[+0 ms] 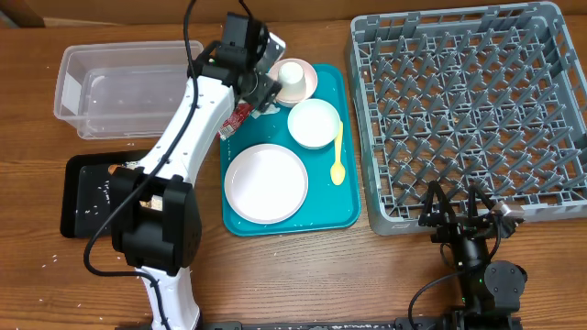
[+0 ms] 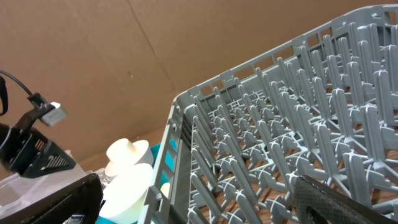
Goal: Sort waste into correct bins and load items into the dishwasher
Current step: 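Move the left gripper to the red wrapper and grasp it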
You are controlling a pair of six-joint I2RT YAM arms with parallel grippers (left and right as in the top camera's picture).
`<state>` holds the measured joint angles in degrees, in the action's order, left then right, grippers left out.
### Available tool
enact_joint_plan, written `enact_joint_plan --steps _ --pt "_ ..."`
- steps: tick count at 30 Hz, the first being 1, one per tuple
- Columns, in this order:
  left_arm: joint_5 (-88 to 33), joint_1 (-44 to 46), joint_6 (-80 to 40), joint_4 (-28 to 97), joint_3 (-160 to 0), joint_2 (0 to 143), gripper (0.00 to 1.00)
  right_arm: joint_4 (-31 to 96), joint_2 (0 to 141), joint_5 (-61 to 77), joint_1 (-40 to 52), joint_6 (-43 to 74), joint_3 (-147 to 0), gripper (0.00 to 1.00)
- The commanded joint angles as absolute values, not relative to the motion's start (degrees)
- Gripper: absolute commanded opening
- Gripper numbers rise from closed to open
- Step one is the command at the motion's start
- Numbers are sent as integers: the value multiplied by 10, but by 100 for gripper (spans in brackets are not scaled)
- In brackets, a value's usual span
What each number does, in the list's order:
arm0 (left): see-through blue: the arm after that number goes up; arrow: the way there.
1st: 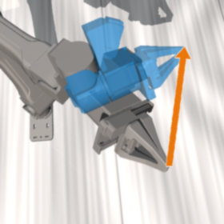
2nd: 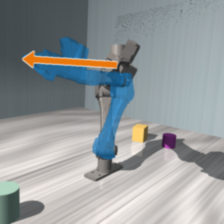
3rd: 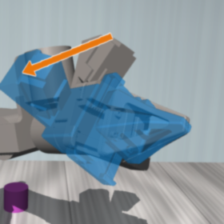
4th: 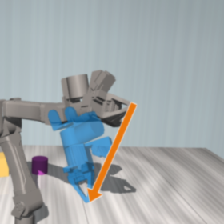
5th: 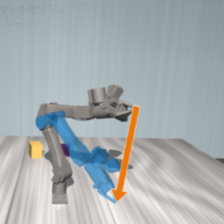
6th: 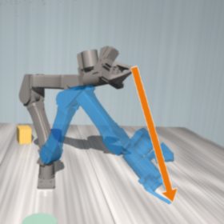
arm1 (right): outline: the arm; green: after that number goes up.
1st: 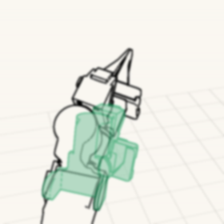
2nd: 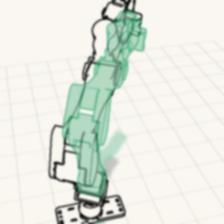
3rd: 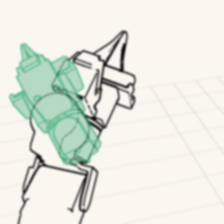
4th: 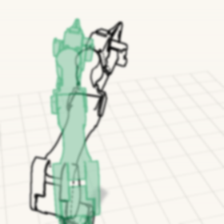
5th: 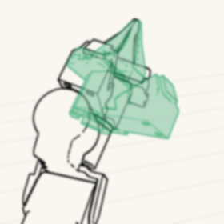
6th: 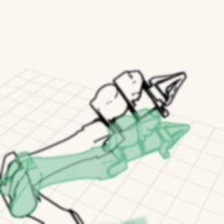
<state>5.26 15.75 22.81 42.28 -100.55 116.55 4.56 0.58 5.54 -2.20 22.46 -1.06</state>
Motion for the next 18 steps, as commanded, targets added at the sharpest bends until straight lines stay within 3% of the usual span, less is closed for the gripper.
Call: enact_joint_plan --steps 1,3,8,18 --pt "74 161 288 450 -1013 1169 73 43 2 52 -22 226 -5 100" --pt "75 161 288 459 -1011 1169 80 43 2 52 -22 226 -5 100" --pt "77 152 311 465 -985 1169 87 43 2 52 -22 226 -5 100" --pt "79 137 318 434 -947 1170 86 43 2 52 -22 226 -5 100"
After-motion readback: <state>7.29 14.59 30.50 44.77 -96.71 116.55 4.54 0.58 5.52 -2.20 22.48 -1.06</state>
